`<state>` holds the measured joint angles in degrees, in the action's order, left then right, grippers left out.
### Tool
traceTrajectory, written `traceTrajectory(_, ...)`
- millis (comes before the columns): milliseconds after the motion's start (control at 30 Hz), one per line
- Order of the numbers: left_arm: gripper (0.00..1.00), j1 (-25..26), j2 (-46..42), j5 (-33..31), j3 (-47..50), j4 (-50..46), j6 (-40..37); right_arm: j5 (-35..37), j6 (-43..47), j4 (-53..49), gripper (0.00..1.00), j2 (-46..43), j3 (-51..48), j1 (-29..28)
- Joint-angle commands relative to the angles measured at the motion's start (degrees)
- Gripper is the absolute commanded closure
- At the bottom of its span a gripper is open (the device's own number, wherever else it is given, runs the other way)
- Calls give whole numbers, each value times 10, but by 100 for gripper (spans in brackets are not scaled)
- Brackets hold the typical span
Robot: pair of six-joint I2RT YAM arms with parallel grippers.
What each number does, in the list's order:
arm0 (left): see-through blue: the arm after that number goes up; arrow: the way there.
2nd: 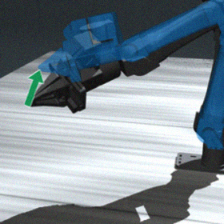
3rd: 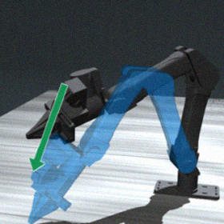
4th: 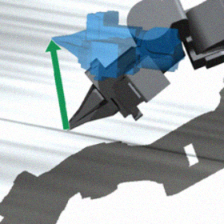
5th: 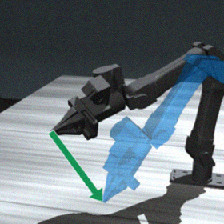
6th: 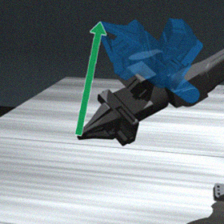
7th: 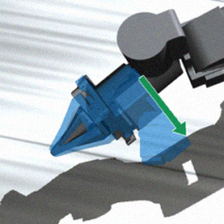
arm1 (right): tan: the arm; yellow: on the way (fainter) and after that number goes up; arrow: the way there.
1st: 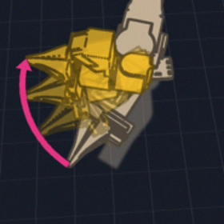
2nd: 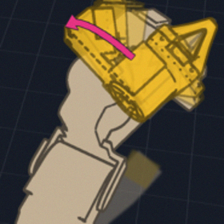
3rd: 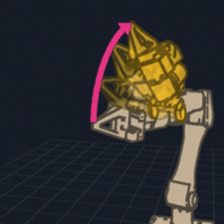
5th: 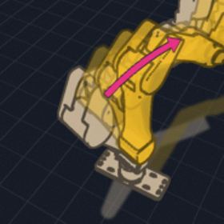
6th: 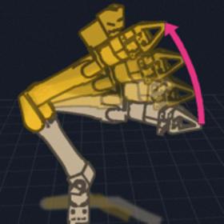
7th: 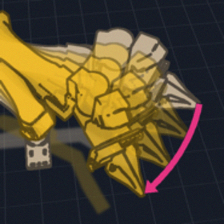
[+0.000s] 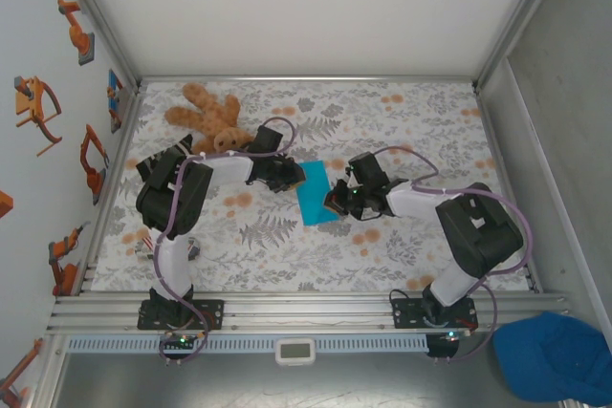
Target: Fold a paper plane with a square sheet of paper (pick it up from the middle)
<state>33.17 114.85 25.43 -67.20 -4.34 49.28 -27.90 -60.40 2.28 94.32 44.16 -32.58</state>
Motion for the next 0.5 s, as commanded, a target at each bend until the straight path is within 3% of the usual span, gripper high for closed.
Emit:
traceTrajectory(0,82,0,21,-5,-2,-36,-17,-8,6,24,100,23,28,-9)
traceTrajectory(467,82,0,20,-6,2,-37,-20,15,-25,72,100,83,57,-33)
